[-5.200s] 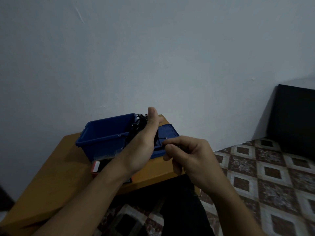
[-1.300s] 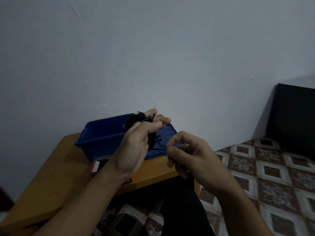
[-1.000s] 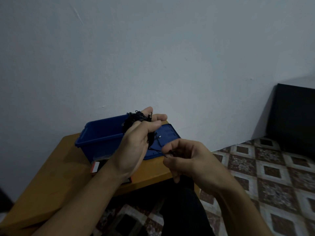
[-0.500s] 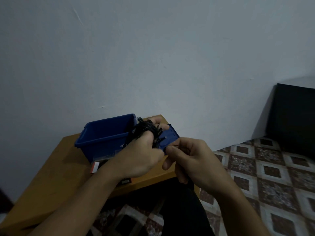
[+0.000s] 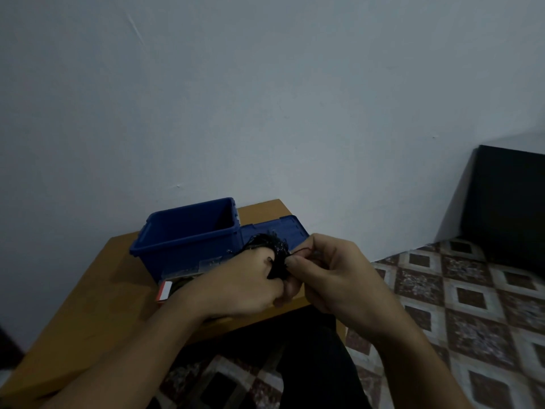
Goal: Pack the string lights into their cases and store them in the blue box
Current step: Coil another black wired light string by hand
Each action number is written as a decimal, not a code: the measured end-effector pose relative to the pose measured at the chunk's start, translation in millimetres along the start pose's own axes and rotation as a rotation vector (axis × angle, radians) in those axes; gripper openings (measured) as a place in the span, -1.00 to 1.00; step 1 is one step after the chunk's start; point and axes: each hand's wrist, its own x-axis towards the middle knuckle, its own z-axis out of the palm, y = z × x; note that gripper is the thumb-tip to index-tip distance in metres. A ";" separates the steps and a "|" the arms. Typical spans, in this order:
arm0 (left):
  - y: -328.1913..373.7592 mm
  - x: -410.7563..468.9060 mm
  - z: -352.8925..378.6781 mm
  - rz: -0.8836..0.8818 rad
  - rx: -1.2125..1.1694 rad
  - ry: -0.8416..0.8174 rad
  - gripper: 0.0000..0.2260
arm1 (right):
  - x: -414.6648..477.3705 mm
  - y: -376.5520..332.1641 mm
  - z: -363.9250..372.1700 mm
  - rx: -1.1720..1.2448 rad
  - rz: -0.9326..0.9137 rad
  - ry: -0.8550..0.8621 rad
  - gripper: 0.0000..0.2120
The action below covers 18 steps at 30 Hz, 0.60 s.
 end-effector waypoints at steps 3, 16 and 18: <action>-5.3 0.8 -0.8 0.020 -0.096 -0.067 -0.82 | -0.4 -1.3 -1.2 0.074 -0.057 0.035 -0.83; -14.1 -4.7 -6.9 0.064 -0.780 -0.280 -0.60 | 1.3 2.7 -7.9 0.075 -0.120 0.176 -0.86; -18.4 -2.7 -8.7 0.045 -0.873 -0.308 -0.60 | 2.1 5.9 -4.4 0.044 -0.102 0.165 -0.87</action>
